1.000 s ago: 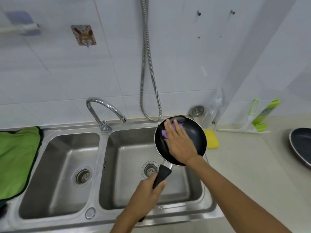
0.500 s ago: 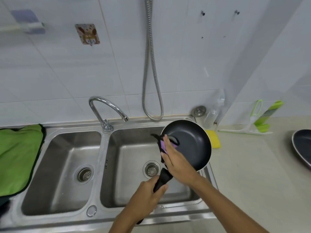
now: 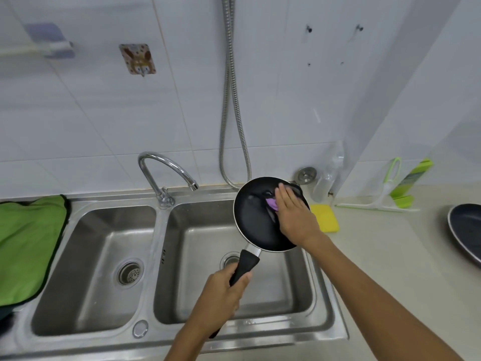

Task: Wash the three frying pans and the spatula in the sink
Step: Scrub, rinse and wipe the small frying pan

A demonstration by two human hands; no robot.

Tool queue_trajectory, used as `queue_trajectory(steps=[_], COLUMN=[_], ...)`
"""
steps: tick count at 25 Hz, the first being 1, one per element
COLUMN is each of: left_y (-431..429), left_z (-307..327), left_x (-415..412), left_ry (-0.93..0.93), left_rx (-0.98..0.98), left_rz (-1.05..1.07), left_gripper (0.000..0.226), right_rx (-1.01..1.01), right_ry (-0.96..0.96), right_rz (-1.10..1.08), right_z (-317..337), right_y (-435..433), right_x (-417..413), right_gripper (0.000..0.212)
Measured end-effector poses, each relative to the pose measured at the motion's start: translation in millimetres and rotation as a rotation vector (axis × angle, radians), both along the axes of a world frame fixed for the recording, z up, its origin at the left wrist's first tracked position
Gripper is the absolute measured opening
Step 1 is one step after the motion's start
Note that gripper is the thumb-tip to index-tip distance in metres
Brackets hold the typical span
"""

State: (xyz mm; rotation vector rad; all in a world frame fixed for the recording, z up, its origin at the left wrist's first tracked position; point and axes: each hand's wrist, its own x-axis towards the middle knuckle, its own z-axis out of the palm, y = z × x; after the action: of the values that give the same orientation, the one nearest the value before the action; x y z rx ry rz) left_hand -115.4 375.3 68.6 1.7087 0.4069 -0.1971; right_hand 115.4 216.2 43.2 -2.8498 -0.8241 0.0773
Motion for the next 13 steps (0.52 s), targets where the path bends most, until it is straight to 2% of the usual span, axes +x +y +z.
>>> queue_trajectory(steps=[2,4,6,9,13], left_y=[-1,-2,-1,-1,-10], left_z=[-6,-11,-13,-13,-11], left_x=[-4,-7,-8,-3,0], left_ry=[-0.002,0.003,0.004,-0.023,-0.053], left_rx=[0.021,0.056,0.089,0.225,0.301], left_rz=[-0.011,-0.036,-0.062,-0.094,-0.088], left_gripper=[0.026,0.023,0.015,0.009,0.012], right_rx=[0.017,0.088,0.323,0.563,0.542], right_ry=[0.165,0.361,0.508,0.518,0.264], right_rz=[0.028,0.065,0.033,0.132,0.151], right_z=[-11,-6,12,25,19], right_y=[-14,-15,-4,24,66], right_x=[-25,-63,-101,-111,-71], right_gripper=[0.087,0.064,0.050,0.061,0.068])
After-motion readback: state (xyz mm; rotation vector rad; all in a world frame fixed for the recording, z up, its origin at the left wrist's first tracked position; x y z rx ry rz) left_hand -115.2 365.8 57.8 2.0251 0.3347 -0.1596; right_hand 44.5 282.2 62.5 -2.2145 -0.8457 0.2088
